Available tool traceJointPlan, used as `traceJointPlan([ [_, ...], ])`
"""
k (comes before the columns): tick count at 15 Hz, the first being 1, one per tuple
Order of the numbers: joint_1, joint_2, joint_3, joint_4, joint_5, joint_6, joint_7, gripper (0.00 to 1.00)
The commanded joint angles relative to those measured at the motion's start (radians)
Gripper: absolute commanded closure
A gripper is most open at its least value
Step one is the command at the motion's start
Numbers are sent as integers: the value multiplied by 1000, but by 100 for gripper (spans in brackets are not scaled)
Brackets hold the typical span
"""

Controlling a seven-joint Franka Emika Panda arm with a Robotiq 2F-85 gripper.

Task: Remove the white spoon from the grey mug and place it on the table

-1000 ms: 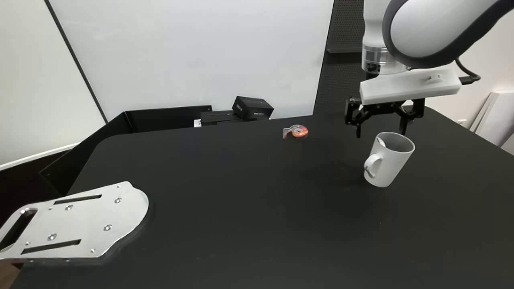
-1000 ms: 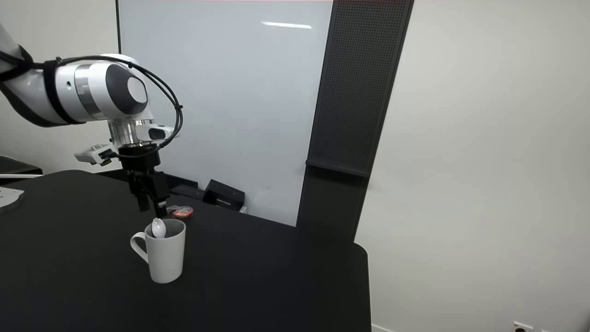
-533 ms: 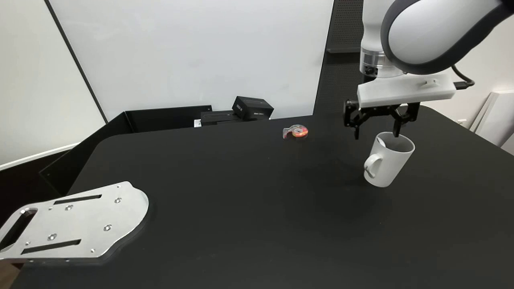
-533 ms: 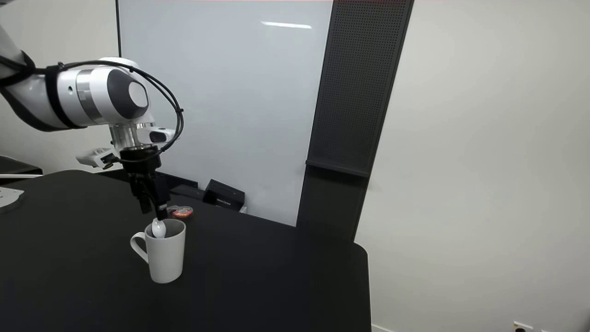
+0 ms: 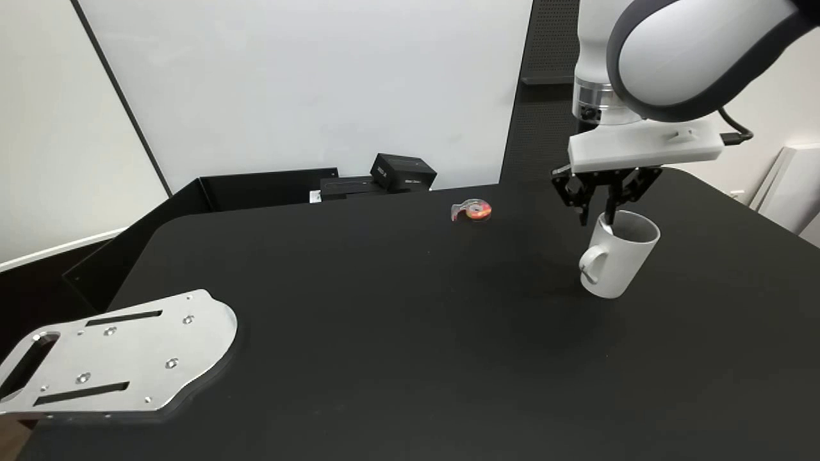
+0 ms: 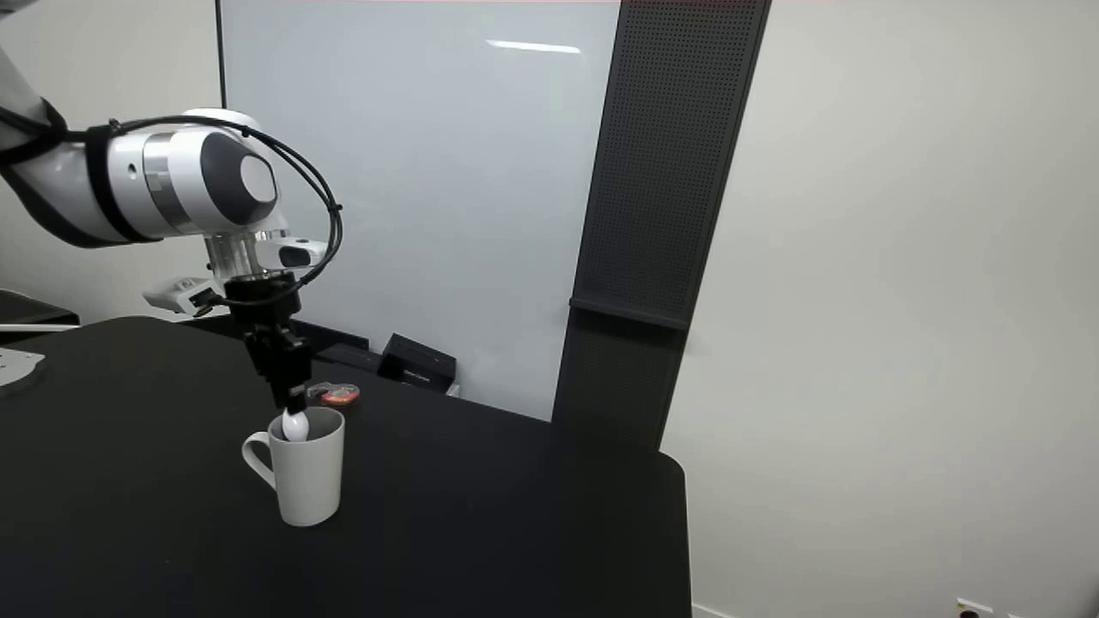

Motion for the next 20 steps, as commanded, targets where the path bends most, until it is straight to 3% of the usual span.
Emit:
traceJointPlan([
  [1, 9, -2, -9, 3, 6, 4, 1, 96],
  [3, 8, -3, -9, 9, 8, 0, 3, 100],
  [12, 14, -24, -8, 60, 11, -41, 1, 99],
  [20, 6, -60, 29, 247, 57, -313, -70, 99],
])
